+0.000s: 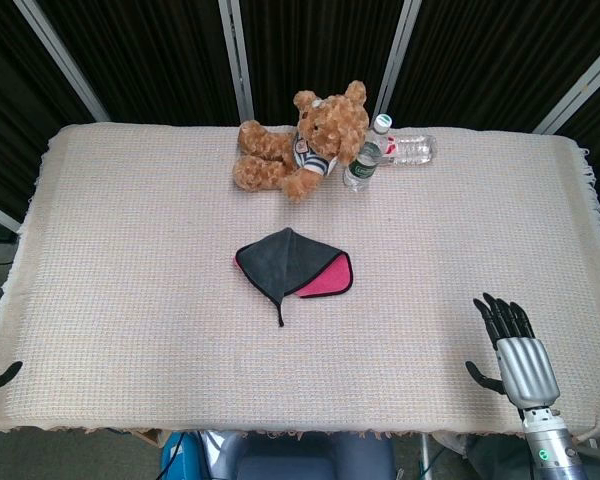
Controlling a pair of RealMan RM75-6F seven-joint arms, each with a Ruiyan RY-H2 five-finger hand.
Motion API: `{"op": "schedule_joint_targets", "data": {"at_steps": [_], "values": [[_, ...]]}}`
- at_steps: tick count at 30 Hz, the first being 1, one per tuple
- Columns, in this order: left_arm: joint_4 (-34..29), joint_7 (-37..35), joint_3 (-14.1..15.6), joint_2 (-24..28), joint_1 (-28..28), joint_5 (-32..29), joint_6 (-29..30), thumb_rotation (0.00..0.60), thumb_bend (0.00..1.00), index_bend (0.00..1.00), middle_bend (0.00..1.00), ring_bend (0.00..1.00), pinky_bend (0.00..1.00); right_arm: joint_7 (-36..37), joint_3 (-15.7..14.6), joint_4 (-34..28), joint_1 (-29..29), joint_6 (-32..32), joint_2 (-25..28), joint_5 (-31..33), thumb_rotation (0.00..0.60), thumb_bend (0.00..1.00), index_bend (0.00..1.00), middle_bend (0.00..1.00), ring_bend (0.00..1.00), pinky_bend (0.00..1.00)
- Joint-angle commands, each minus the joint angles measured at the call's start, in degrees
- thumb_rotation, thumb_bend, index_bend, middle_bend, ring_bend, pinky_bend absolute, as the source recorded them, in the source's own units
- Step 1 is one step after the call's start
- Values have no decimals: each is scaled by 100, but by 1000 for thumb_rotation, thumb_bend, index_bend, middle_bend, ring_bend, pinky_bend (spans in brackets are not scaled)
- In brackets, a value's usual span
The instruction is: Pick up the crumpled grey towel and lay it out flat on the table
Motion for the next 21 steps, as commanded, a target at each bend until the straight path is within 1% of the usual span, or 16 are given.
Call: {"op": "schedule_joint_targets", "data": {"at_steps": [1,13,21], "values": [[-1,-1,0,-1,0,0,0,600,88,94,0,0,0,6,2,3,-1,2,0,2,600,257,0,0,0,0],[20,39,45,-38,-20,76,-38,600,87,100,0,0,0,-4,-13,-20,-2,20,-3,-47,600,257,0,0,0,0],[119,100,58,-167,-102,150,-134,600,87,147,8,0,0,-65,12,29,34,-69,-61,37,600,257,0,0,0,0]]}}
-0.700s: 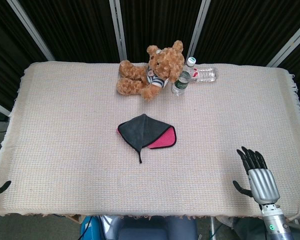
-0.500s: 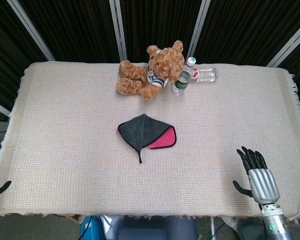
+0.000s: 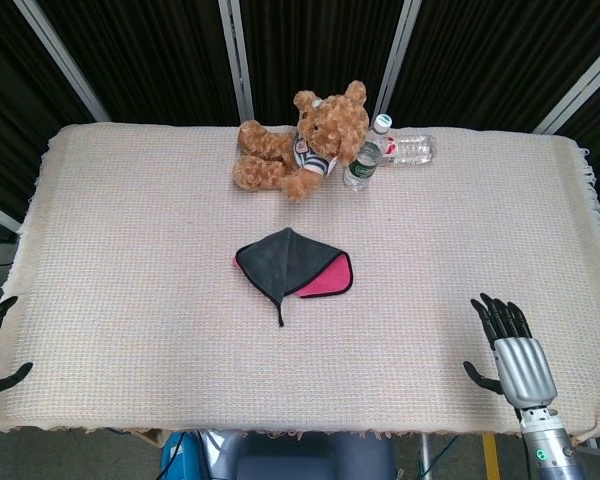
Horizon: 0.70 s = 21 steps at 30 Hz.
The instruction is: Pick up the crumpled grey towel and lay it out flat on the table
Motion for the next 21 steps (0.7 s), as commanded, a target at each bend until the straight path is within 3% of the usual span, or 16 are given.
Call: {"op": "schedule_joint_targets", "data": {"at_steps": [1,9,15,21], "values": [[24,-3,-10,-51,-40,5,-47,600,87,155,10,0,0,-21,17,31,23,-56,-30,56,600,256,0,0,0,0],[-188,15,-213,-243,-456,85,-418,600,149,291,57,0,0,-67,59,85,65,-124,-75,137,600,257,0,0,0,0],[-563,959,-523,-714,-1392,314,-1365,600,175,348,96,0,12,-29,107,104,76,-129,-94,213,600,257,0,0,0,0],[-512,1980,-930,-1668,-2377,-151,-2444,600,182,388,122,0,19,73,233,173,111,-215,-67,465,600,257,0,0,0,0]]}}
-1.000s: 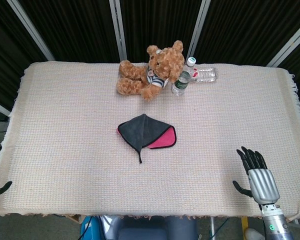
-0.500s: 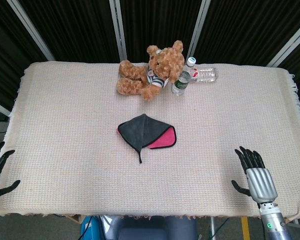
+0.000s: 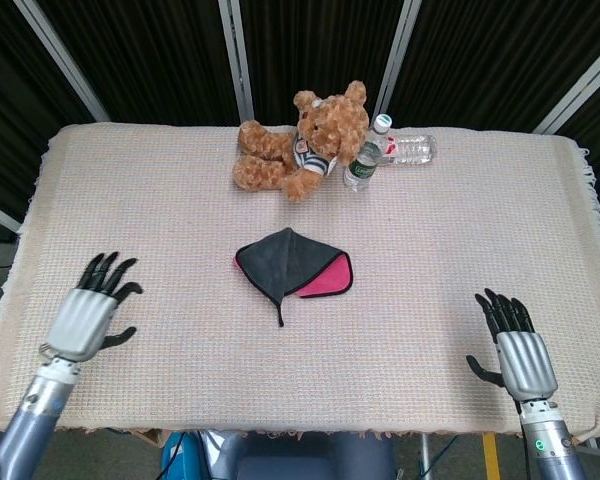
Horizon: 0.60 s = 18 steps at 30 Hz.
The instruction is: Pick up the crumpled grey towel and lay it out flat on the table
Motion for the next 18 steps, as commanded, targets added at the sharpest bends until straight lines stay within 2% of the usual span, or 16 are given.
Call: {"op": "schedule_joint_targets", "data": {"at_steps": [1,10,18], "values": [[98,739,-374,-821,-788,-424,-817,600,182,392,124,0,19,72,85,33,29,-83,29,183,600,257,0,0,0,0],[1178,1609,-743,-2157,-1941,-1186,-1753,600,203,419,151,0,19,282,202,188,82,-235,50,454,600,257,0,0,0,0],[1980,1869,-834,-2874,-2521,-1633,-2039,600,213,426,162,0,25,471,267,292,97,-315,82,616,600,257,0,0,0,0]]}}
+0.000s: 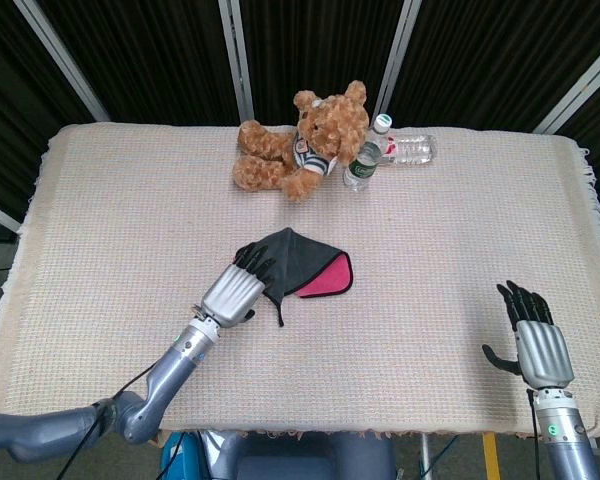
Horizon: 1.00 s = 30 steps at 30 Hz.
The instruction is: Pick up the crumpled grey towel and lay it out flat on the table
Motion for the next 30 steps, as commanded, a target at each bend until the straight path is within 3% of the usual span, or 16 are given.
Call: {"op": "schedule_joint_targets", "data": {"at_steps": [1,10,30], "values": [[266,75,-47,-254,-203,-180,-107,600,213,429,164,0,25,63,23,26,1,-10,18,30,600,257,0,0,0,0],[777,-64,37,-733,-558,-169,-40,600,228,462,179,0,25,275,64,30,-12,31,78,35,600,257,0,0,0,0],[1007,-20,203,-722,-812,-500,18,600,316,501,191,0,25,399,90,58,-6,23,81,84,600,257,0,0,0,0]]}}
